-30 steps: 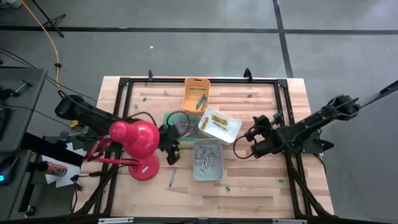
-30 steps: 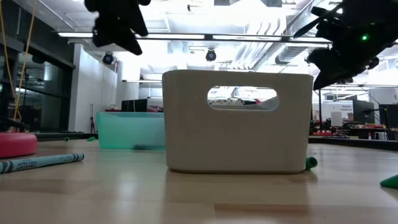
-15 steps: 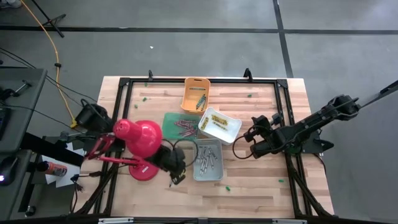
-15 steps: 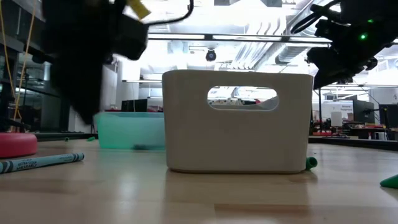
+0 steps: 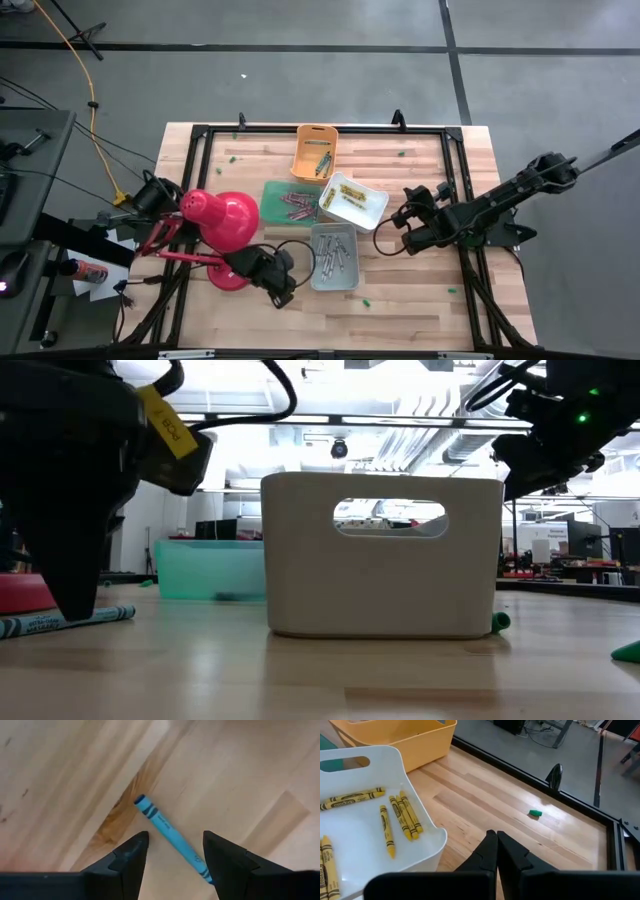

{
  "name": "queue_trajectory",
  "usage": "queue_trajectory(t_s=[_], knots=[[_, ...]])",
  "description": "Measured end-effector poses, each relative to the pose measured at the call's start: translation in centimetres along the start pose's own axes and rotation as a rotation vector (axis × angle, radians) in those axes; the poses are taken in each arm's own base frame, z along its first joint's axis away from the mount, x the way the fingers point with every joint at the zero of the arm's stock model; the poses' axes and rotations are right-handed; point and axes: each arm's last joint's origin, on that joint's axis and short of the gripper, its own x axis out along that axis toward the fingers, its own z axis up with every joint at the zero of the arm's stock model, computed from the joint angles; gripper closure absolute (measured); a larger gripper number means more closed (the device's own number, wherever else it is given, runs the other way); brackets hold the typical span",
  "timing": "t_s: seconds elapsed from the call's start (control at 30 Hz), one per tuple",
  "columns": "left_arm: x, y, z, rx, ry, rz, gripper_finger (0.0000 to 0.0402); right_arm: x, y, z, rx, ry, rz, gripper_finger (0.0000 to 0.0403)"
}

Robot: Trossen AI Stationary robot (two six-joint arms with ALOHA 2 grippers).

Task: Sort crayons
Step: Put the blue crayon into the yellow bin

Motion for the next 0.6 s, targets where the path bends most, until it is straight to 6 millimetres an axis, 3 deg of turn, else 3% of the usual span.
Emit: queue_trajectory(t_s=[0.23, 0.33, 0.47, 0.6], knots=[[0.99, 0.21, 0.05, 0.079, 0.03, 0.032, 0.0231, 0.0, 0.0, 0.0, -0.007, -0.001, 0.0, 0.0402], [0.85, 0.42, 0.25, 0.099, 0.035, 0.036, 0.0279, 0.0, 0.0, 0.0, -0.013, -0.001, 0.0, 0.0402], [0.86, 0.71, 0.25, 0.148, 0.051, 0.057, 0.0378, 0.0, 0.0, 0.0, -0.014, -0.001, 0.0, 0.0402], [0.75, 0.77, 0.48, 0.171, 0.053, 0.053, 0.0391, 0.0, 0.0, 0.0, -0.014, -0.001, 0.0, 0.0402]])
